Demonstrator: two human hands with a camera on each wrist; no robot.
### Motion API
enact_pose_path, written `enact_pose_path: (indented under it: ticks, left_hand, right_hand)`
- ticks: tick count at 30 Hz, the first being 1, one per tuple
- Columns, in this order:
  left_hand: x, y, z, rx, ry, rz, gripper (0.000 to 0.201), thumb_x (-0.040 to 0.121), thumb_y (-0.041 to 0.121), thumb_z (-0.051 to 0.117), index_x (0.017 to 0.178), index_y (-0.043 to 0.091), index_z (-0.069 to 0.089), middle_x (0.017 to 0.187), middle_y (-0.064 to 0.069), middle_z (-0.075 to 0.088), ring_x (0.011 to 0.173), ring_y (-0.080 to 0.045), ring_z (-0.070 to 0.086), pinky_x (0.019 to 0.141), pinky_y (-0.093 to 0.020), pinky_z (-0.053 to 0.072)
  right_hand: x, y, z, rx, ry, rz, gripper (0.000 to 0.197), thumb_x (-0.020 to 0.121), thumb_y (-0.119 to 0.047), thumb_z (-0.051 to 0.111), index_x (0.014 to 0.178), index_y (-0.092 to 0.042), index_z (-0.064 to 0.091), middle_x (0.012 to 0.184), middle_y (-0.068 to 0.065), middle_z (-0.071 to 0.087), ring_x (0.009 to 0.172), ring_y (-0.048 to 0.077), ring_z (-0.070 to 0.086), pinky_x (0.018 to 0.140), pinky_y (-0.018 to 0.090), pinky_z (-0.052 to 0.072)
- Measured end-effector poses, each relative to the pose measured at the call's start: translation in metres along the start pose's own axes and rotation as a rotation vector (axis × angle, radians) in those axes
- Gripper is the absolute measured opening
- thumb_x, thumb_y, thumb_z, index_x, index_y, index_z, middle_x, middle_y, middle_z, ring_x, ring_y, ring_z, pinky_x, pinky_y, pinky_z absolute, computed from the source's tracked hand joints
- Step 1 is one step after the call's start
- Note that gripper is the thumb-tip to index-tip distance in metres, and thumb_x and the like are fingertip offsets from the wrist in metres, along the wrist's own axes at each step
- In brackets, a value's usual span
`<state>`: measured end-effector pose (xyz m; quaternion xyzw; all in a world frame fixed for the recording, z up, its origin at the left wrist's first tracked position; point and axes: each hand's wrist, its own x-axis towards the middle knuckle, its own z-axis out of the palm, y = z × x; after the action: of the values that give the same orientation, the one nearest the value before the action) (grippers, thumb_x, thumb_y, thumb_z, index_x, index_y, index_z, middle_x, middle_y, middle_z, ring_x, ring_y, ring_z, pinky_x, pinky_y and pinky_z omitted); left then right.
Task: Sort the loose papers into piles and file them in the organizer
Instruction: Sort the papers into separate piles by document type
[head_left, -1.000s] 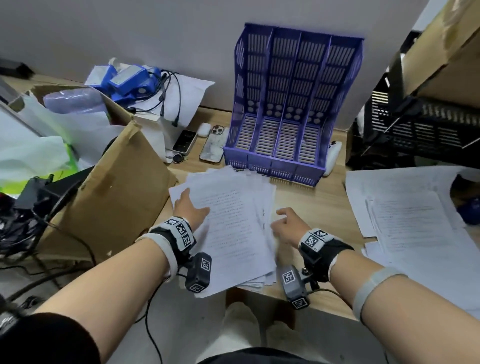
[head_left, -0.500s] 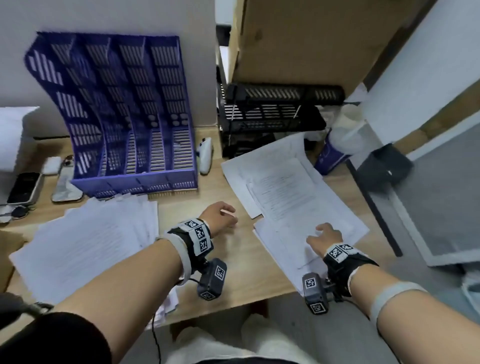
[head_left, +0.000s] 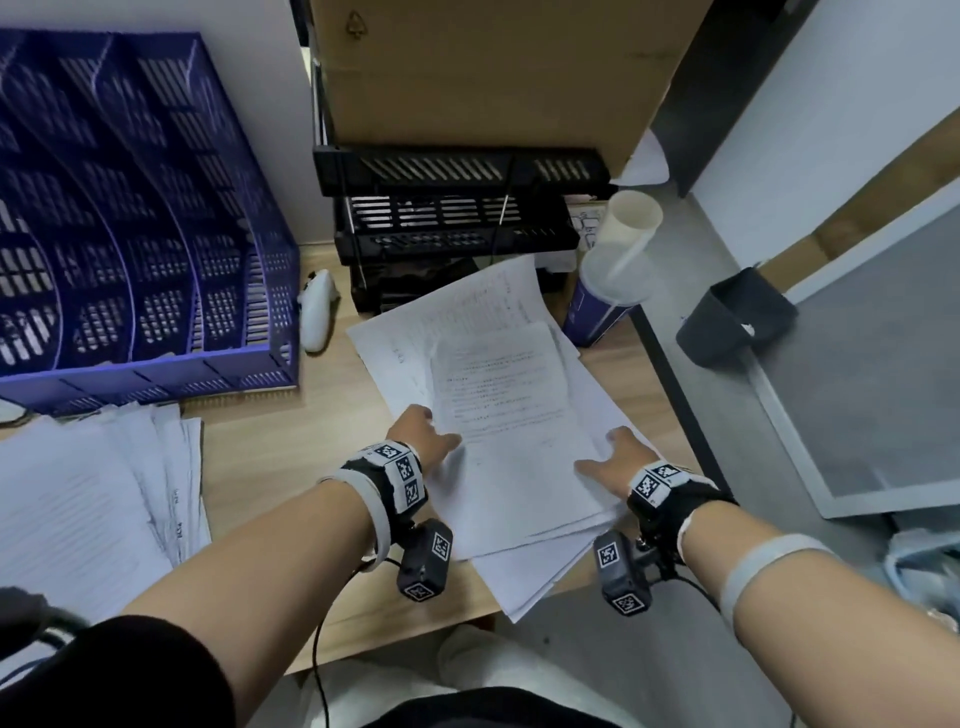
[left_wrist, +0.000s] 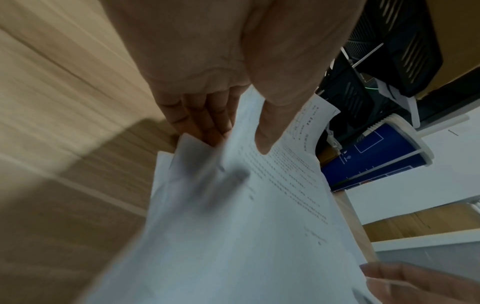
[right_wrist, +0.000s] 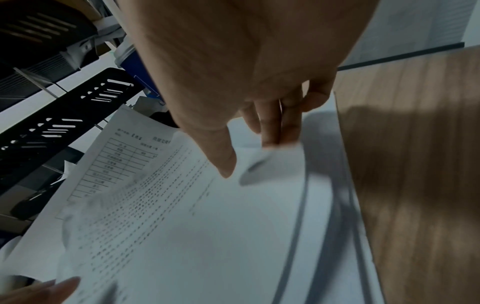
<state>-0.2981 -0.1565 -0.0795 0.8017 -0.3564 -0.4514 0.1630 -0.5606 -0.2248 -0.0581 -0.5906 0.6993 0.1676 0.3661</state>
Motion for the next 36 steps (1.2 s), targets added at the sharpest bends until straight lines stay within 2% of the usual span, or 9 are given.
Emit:
enact_pose_path:
  ticks: [3,6,11,14,20,24,27,32,36]
  left_hand:
    - [0.0,0.01,0.003,0.11,-0.025,0.062,0.014,0.089,0.017,0.061,0.099,0.008,0.058,0.095,-0.008,0.062,0.086,-0.027,0.058,0.071,-0.031,0.044]
    - [0.002,0.019,0.005,0.151,-0.039,0.122,0.012,0.093,0.015,0.05,0.098,0.009,0.059,0.096,-0.005,0.063,0.09,-0.026,0.059,0.075,-0.031,0.044]
    - [0.004,0.045,0.01,0.412,-0.135,0.227,0.02,0.093,0.012,0.041,0.102,0.005,0.057,0.108,-0.013,0.063,0.103,-0.034,0.06,0.085,-0.041,0.05]
    - [-0.001,0.056,0.021,0.597,-0.132,0.236,0.034,0.093,0.01,0.042,0.126,0.009,0.051,0.123,-0.019,0.05,0.114,-0.04,0.051,0.092,-0.046,0.046]
    - [-0.01,0.057,0.037,0.406,-0.177,0.154,0.059,0.081,0.019,0.07,0.128,0.016,0.034,0.113,-0.015,0.057,0.098,-0.035,0.061,0.085,-0.045,0.055]
    - [-0.015,0.047,0.033,0.411,-0.299,0.161,0.047,0.087,0.02,0.066,0.128,0.009,0.046,0.113,-0.012,0.062,0.097,-0.029,0.06,0.078,-0.034,0.049]
    - [-0.017,0.036,0.029,0.39,-0.351,0.26,0.034,0.087,0.018,0.065,0.12,0.011,0.061,0.116,-0.009,0.067,0.106,-0.027,0.063,0.083,-0.031,0.048]
    - [-0.022,0.029,0.015,0.263,-0.385,0.332,0.033,0.085,0.018,0.066,0.118,0.017,0.062,0.113,-0.004,0.069,0.101,-0.023,0.064,0.088,-0.034,0.051]
    - [-0.021,0.028,-0.003,0.165,-0.328,0.333,0.026,0.082,0.026,0.074,0.103,0.016,0.063,0.098,0.0,0.074,0.088,-0.019,0.071,0.083,-0.035,0.058]
  right_hand:
    - [0.001,-0.001,0.006,0.071,-0.091,-0.031,0.031,0.084,-0.043,0.065,0.095,-0.015,0.06,0.095,0.005,0.065,0.092,0.029,0.064,0.069,0.028,0.044]
    - [-0.002,0.003,0.012,0.113,-0.16,-0.002,0.031,0.083,-0.04,0.064,0.069,-0.012,0.062,0.072,0.006,0.065,0.066,0.024,0.06,0.063,0.027,0.046]
    - [-0.022,0.031,0.017,0.453,-0.194,0.237,0.015,0.072,-0.017,0.056,0.074,-0.004,0.063,0.064,0.016,0.068,0.056,0.032,0.063,0.059,0.036,0.05]
    - [-0.032,0.048,0.02,0.605,-0.235,0.34,0.017,0.069,-0.01,0.055,0.079,0.002,0.06,0.072,0.021,0.073,0.072,0.039,0.073,0.067,0.042,0.054]
    - [-0.038,0.056,0.046,0.833,-0.241,0.38,0.038,0.075,-0.022,0.07,0.109,-0.006,0.063,0.092,0.019,0.076,0.088,0.035,0.075,0.086,0.054,0.057]
    - [-0.05,0.053,0.053,0.76,-0.18,0.393,0.033,0.08,-0.027,0.071,0.107,-0.008,0.065,0.071,0.008,0.064,0.054,0.022,0.06,0.049,0.027,0.054]
    - [-0.059,0.055,0.057,0.742,-0.155,0.41,0.028,0.084,-0.027,0.072,0.105,-0.009,0.066,0.077,0.006,0.064,0.06,0.02,0.06,0.04,0.019,0.045]
    - [-0.059,0.051,0.068,0.812,-0.021,0.259,0.012,0.086,-0.017,0.07,0.098,-0.016,0.07,0.096,0.002,0.073,0.084,0.022,0.071,0.07,0.037,0.062]
    - [-0.053,0.047,0.066,0.88,0.068,0.188,0.008,0.086,-0.012,0.07,0.084,-0.019,0.068,0.091,0.001,0.072,0.081,0.02,0.071,0.072,0.036,0.062]
